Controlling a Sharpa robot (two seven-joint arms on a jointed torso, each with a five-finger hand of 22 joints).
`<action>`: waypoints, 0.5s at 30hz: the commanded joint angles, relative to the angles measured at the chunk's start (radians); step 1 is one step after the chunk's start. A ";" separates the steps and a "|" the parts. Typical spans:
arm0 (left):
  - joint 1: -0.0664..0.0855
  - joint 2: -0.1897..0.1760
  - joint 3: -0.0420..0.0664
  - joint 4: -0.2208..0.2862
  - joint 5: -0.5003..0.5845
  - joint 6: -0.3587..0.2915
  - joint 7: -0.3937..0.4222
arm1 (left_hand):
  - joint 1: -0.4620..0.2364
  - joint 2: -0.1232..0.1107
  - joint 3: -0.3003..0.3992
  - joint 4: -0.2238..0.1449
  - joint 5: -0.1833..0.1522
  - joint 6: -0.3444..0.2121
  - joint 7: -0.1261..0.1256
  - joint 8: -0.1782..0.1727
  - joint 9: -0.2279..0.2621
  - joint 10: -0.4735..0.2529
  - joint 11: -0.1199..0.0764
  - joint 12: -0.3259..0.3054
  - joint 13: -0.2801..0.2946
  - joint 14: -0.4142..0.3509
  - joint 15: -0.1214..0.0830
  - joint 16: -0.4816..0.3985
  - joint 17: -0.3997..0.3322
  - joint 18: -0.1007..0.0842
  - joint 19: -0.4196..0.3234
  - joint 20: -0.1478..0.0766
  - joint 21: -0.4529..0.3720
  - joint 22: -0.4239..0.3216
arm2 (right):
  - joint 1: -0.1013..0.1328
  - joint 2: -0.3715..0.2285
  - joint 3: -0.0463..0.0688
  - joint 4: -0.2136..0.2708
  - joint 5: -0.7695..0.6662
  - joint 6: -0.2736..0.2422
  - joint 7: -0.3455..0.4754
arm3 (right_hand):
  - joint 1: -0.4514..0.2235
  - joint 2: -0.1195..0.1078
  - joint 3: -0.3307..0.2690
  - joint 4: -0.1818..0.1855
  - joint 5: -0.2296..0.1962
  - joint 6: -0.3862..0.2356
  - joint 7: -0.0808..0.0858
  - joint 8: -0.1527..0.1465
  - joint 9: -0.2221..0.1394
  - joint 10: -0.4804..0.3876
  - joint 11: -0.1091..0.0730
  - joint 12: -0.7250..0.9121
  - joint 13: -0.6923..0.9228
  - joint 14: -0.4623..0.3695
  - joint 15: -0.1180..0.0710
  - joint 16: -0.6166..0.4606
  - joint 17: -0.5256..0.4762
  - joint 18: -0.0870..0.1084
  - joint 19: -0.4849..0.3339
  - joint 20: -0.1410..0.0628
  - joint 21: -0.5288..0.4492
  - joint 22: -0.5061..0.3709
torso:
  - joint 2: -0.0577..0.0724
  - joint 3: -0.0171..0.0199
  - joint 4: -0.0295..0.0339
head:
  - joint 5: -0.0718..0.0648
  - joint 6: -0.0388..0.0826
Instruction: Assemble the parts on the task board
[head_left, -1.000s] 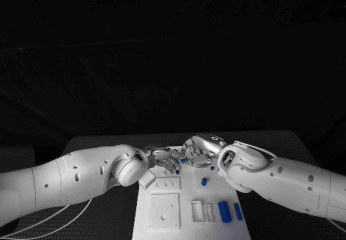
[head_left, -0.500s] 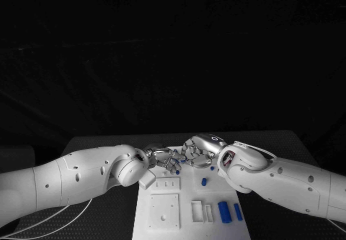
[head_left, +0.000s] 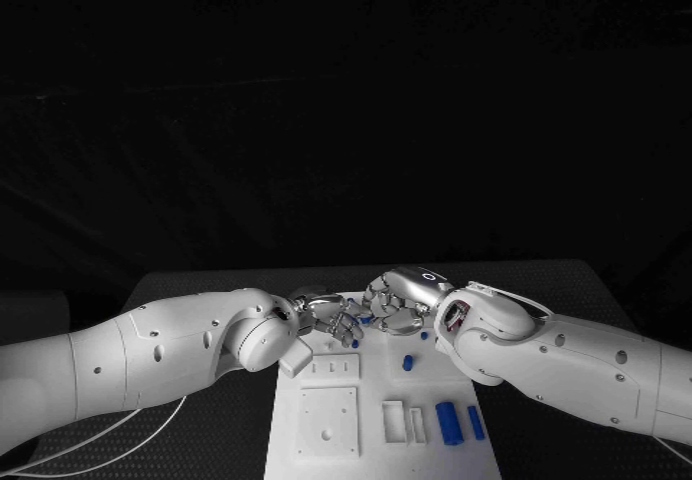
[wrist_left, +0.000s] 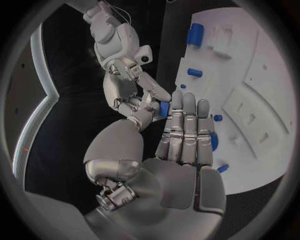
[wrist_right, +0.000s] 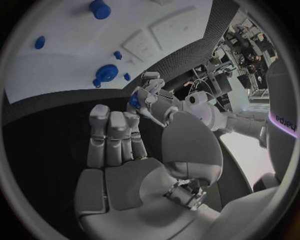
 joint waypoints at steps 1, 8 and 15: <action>0.000 0.005 0.001 0.003 -0.001 0.006 0.020 | -0.005 0.016 0.005 -0.004 0.015 0.011 -0.001 0.003 0.002 0.004 -0.007 0.004 0.002 0.003 -0.005 0.005 -0.002 0.008 -0.006 -0.002 0.003 0.017 | -0.001 0.001 0.000 0.001 -0.011 0.013 -0.004 | -0.002 0.008 0.006 -0.001 0.003 0.071 0.016 0.007 0.027 0.004 -0.004 0.002 -0.002 0.000 -0.004 0.002 0.001 0.033 0.003 -0.005 0.004 0.012 | 0.000 0.0001 0.0000 | 0.000 -0.001; -0.003 0.006 0.002 0.005 -0.021 0.006 0.023 | -0.009 0.043 0.015 -0.035 0.028 0.039 -0.011 0.008 0.008 0.024 -0.016 0.015 0.009 0.009 -0.008 0.014 -0.001 0.006 -0.004 -0.005 0.007 0.018 | -0.001 0.003 0.000 -0.003 -0.016 0.017 -0.011 | -0.003 0.008 0.007 -0.001 0.003 0.071 0.016 0.006 0.027 0.005 -0.004 0.002 -0.002 0.000 -0.004 0.002 0.001 0.033 0.004 -0.005 0.004 0.012 | 0.000 0.0003 0.0000 | -0.002 -0.003; -0.005 0.001 0.002 0.008 -0.042 0.002 0.026 | -0.023 0.065 0.015 -0.058 0.036 0.080 -0.029 0.025 0.040 0.059 -0.035 0.058 0.038 0.032 -0.027 0.067 0.020 0.001 0.014 -0.021 0.027 0.022 | -0.002 0.003 0.000 -0.011 0.005 0.029 -0.013 | -0.006 0.005 0.009 -0.001 0.004 0.070 0.016 0.005 0.028 0.004 -0.004 0.001 -0.003 0.000 -0.004 0.001 0.000 0.033 0.004 -0.005 0.003 0.011 | 0.001 0.0003 0.0008 | -0.002 -0.003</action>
